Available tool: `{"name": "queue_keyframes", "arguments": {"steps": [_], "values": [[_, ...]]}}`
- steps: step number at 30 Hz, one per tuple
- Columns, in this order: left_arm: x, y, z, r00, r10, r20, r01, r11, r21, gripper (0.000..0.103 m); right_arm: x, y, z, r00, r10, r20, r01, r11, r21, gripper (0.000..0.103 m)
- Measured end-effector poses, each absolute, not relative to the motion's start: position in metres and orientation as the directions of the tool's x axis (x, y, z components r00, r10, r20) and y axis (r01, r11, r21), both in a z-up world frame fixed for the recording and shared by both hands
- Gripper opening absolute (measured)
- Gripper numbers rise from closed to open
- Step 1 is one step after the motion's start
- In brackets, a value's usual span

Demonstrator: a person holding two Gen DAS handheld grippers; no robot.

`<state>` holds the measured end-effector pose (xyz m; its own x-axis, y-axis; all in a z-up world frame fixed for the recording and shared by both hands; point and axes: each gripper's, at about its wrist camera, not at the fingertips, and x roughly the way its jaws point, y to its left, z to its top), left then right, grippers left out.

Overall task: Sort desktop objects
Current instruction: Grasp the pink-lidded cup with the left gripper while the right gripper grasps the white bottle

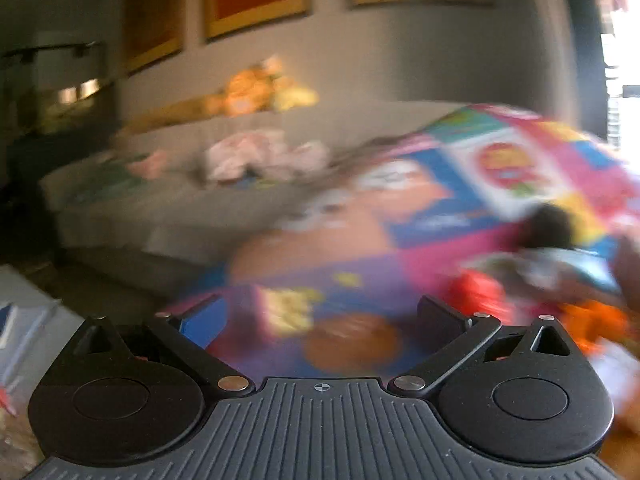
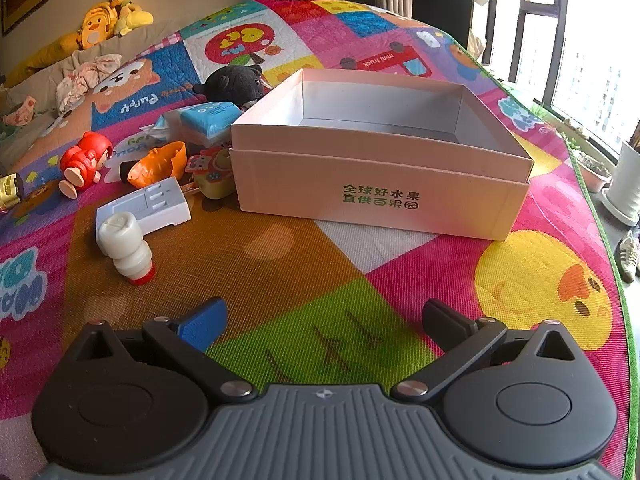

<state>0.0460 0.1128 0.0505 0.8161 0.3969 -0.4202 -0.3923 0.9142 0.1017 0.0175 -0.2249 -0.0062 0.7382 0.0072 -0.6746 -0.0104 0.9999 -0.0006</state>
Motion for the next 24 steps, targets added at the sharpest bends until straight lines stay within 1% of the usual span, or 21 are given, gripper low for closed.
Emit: {"name": "queue_keyframes", "arguments": {"steps": [3,4,5,6,7,8,9,10,12,14,16,18,21,22,24], "values": [[0.095,0.142,0.035,0.747,0.453,-0.486,-0.441,0.885,0.147,0.103,0.018,-0.225,-0.006,0.736,0.007,-0.677,-0.013,1.0,-0.004,0.103],[0.108,0.147,0.03,0.734,0.457,-0.502,-0.438,0.884,0.164,0.1,0.019,-0.225,-0.006,0.736,0.006,-0.677,-0.014,1.0,-0.005,0.103],[0.121,0.151,0.025,0.715,0.468,-0.519,-0.44,0.878,0.186,0.094,0.019,-0.225,-0.006,0.735,0.007,-0.678,-0.015,1.0,-0.005,0.103],[0.13,0.154,0.02,0.696,0.483,-0.532,-0.446,0.871,0.206,0.077,0.019,-0.225,-0.006,0.733,0.008,-0.68,-0.016,1.0,-0.006,0.103],[0.135,0.158,0.015,0.682,0.487,-0.546,-0.448,0.868,0.214,0.066,0.02,-0.225,-0.006,0.732,0.008,-0.682,-0.019,1.0,-0.008,0.103],[0.138,0.161,0.011,0.675,0.47,-0.569,-0.438,0.876,0.203,0.063,0.02,-0.225,-0.006,0.73,0.009,-0.684,-0.021,1.0,-0.01,0.103],[0.14,0.161,0.009,0.673,0.457,-0.582,-0.43,0.882,0.195,0.056,0.02,-0.225,-0.006,0.727,0.009,-0.686,-0.023,1.0,-0.012,0.103],[0.137,0.159,0.009,0.677,0.456,-0.578,-0.424,0.883,0.2,0.047,0.021,-0.225,-0.005,0.726,0.01,-0.688,-0.026,1.0,-0.013,0.103],[0.124,0.153,0.011,0.703,0.443,-0.556,-0.4,0.893,0.205,0.047,0.021,-0.227,-0.005,0.727,0.02,-0.686,-0.032,0.999,-0.005,0.103],[0.102,0.134,0.017,0.76,0.383,-0.524,-0.332,0.923,0.194,0.047,0.02,-0.228,-0.005,0.727,0.032,-0.685,-0.043,0.999,0.001,0.103],[0.074,0.101,0.025,0.818,0.287,-0.498,-0.202,0.955,0.217,0.047,0.021,-0.229,-0.004,0.727,0.048,-0.685,-0.058,0.998,0.008,0.103],[0.043,0.061,0.03,0.858,0.158,-0.489,-0.032,0.966,0.255,0.047,0.02,-0.23,-0.001,0.729,0.103,-0.677,-0.109,0.993,0.034,0.103],[-0.001,0.011,0.025,0.863,-0.02,-0.504,0.201,0.93,0.308,0.047,0.011,-0.224,0.012,0.782,0.146,-0.606,-0.168,0.986,0.02,0.103],[-0.01,0.0,0.023,0.856,-0.06,-0.513,0.252,0.915,0.314,0.048,0.007,-0.22,0.018,0.798,0.169,-0.578,-0.2,0.98,0.01,0.101],[-0.027,-0.019,0.019,0.849,-0.115,-0.516,0.321,0.888,0.33,0.051,0.006,-0.212,0.03,0.801,0.234,-0.552,-0.27,0.963,0.016,0.08]]}}
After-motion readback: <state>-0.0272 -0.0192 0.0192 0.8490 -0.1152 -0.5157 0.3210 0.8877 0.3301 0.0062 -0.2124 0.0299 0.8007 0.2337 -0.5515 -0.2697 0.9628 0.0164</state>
